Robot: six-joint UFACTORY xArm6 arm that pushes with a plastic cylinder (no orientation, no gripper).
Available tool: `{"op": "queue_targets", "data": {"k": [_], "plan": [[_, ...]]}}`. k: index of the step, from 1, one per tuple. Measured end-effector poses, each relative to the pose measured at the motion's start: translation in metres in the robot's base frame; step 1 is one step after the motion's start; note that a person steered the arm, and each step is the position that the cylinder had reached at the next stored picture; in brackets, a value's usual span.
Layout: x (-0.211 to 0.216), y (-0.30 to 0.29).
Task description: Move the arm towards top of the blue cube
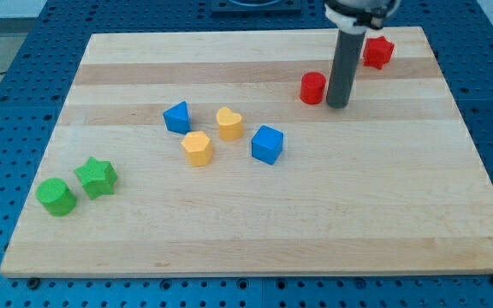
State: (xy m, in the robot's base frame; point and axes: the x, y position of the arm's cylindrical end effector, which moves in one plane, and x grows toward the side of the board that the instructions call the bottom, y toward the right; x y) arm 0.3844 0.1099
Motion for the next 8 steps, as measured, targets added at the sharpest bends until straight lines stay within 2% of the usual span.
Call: {"op": "queue_targets", "data": {"k": [1,2,3,4,5,6,8], "plan": [[-0.024,-0.044],[-0.067,-0.026],[-0.093,0.000],[-0.066,0.003],[-0.041,0.079],[-0.067,0.116],[-0.118,0.110]]}}
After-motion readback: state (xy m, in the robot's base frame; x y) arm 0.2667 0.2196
